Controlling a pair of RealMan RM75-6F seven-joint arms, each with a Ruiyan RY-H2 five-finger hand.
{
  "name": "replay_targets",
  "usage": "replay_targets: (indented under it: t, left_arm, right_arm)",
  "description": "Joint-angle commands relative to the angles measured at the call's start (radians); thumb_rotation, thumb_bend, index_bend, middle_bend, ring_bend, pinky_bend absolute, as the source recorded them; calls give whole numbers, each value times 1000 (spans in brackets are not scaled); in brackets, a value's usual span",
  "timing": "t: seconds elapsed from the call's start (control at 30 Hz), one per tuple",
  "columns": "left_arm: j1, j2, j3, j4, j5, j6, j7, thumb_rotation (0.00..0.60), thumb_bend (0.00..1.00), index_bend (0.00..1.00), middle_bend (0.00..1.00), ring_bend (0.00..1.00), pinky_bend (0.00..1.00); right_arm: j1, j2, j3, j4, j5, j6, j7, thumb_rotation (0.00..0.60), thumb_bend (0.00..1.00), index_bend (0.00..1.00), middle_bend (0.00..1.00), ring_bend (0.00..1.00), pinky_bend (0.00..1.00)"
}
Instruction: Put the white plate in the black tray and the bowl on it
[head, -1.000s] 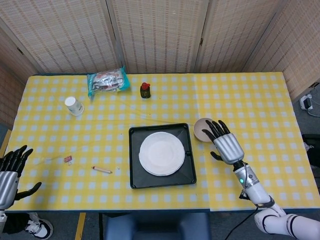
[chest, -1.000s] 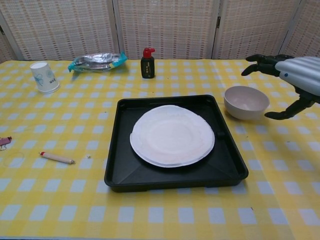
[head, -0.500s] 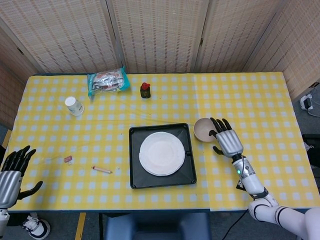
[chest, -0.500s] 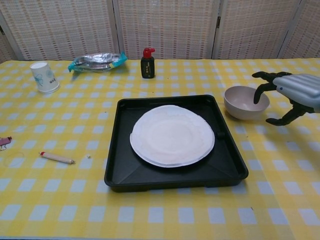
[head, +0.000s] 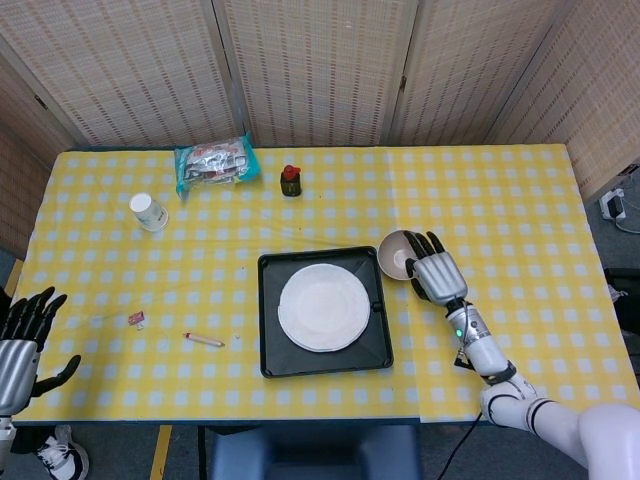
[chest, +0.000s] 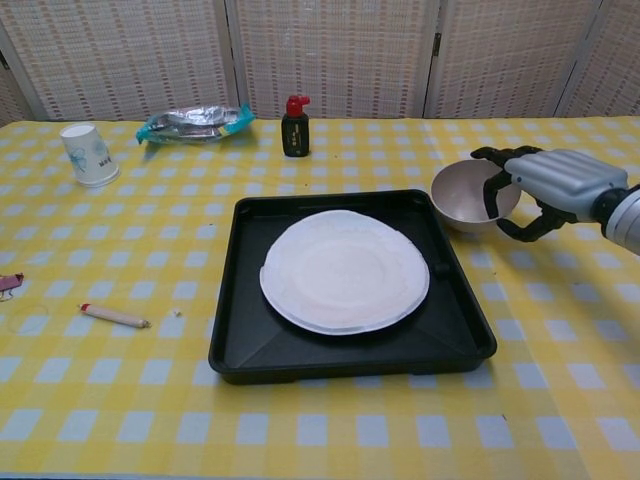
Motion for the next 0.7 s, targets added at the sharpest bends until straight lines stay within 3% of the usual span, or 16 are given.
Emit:
replay_targets:
  t: [0.03,0.23,0.5,0.7]
  left_arm:
    - [0,1,0,1,1,1,-1,600,331,0,0,64,15]
    - [-1,0,2,1,1,-1,-5,600,331,0,0,61,15]
    - [-1,0,7,-8,3,-5,-2,600,331,0,0,59,16]
    - [1,6,10,-18,5,-3,-4,600,331,0,0,59,16]
  right_arm:
    - [-1,-3,0,1,-4,10,8,600,597,640,4,0,0]
    - [-21,27,4,-58,-53,121,30,600,597,653,15,0,0]
    - [-37,85,-2,-218,-148,263,37,600,597,665,27,0,0]
    - [-15,59,-16,-268,-213,293,16,600,597,683,48,7,0]
